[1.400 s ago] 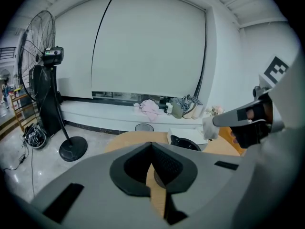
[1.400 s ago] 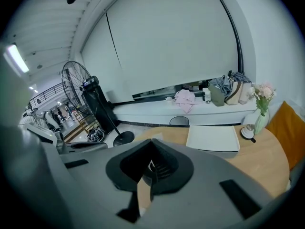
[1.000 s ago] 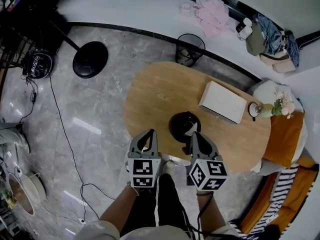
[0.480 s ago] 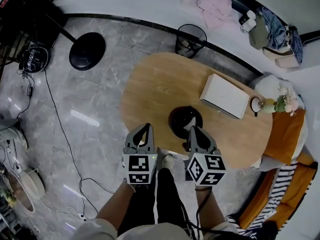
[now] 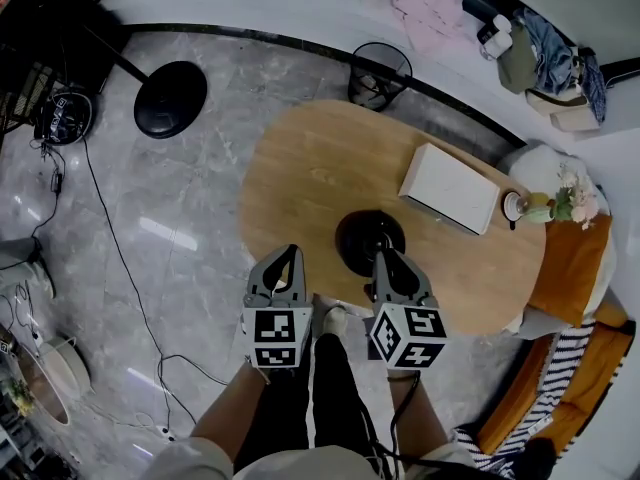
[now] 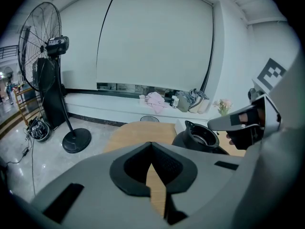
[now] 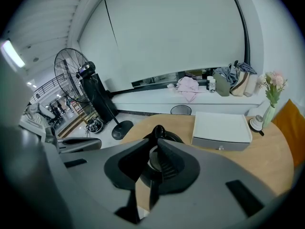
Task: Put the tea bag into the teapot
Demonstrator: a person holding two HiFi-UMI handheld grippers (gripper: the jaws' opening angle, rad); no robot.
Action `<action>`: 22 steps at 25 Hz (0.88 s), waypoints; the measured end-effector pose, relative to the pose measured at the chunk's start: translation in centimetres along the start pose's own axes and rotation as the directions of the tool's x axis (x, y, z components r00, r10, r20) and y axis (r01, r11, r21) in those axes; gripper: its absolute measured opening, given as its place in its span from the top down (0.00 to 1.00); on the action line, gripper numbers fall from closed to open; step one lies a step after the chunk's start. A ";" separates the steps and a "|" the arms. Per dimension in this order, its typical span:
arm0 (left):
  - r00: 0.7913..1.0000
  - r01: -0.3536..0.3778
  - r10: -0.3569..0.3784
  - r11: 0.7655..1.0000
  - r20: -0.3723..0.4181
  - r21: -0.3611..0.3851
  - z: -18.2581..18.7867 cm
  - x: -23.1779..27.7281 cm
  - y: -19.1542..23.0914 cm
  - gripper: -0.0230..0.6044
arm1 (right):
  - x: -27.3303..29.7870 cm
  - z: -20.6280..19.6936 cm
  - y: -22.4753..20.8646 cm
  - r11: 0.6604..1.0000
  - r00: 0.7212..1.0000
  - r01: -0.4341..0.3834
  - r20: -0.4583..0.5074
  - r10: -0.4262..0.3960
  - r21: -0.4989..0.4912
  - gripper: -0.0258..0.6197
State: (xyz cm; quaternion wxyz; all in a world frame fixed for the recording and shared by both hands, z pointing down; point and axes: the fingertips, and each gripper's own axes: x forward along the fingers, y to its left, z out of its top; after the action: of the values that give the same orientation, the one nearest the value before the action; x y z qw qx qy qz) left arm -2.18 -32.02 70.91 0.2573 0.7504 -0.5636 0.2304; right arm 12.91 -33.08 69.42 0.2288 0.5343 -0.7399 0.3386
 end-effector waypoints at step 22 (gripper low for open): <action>0.999 0.000 -0.001 1.000 0.047 0.019 3.5 -2.1 -1.1 0.95 | -3.4 2.3 0.0 1.000 0.999 0.017 0.044 -0.017 0.000 0.80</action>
State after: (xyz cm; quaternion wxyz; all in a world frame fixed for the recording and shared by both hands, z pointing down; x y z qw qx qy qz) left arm -1.48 -32.50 66.76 0.2368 0.7582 -0.5670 0.2181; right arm 14.05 -32.61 65.52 0.2153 0.5477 -0.7404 0.3247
